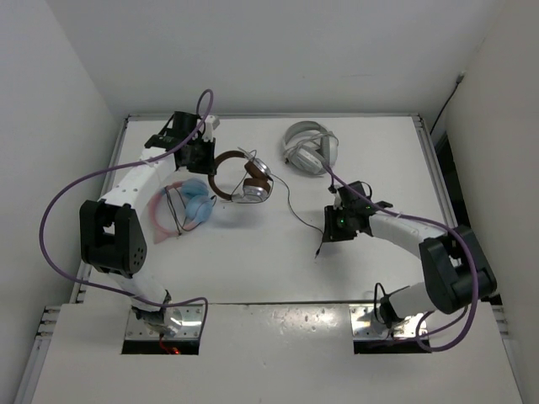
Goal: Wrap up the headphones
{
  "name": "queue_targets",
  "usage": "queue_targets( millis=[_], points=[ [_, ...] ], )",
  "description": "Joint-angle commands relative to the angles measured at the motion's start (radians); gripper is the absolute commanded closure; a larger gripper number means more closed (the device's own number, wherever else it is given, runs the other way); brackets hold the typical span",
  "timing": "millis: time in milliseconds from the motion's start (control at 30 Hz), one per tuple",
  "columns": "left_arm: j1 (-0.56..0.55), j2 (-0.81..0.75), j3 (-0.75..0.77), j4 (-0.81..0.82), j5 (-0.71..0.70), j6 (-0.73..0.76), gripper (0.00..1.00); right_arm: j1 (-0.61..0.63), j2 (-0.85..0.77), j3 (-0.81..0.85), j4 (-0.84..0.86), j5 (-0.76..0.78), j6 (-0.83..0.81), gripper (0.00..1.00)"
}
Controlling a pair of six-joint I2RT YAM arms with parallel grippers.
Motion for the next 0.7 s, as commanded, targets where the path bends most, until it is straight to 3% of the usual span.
queue_targets(
  millis=[0,333,667],
  points=[
    [0.007,-0.007,0.012,0.050,0.040,-0.025,1.00,0.030,0.034,0.069,0.076,0.044,0.024,0.67],
    [0.007,-0.007,0.002,0.059,0.040,-0.016,1.00,0.039,0.167,0.135,0.085,0.075,0.033,0.67],
    [0.016,-0.007,0.002,0.059,0.040,-0.016,1.00,0.039,0.187,0.144,0.074,0.075,0.033,0.69]
  ],
)
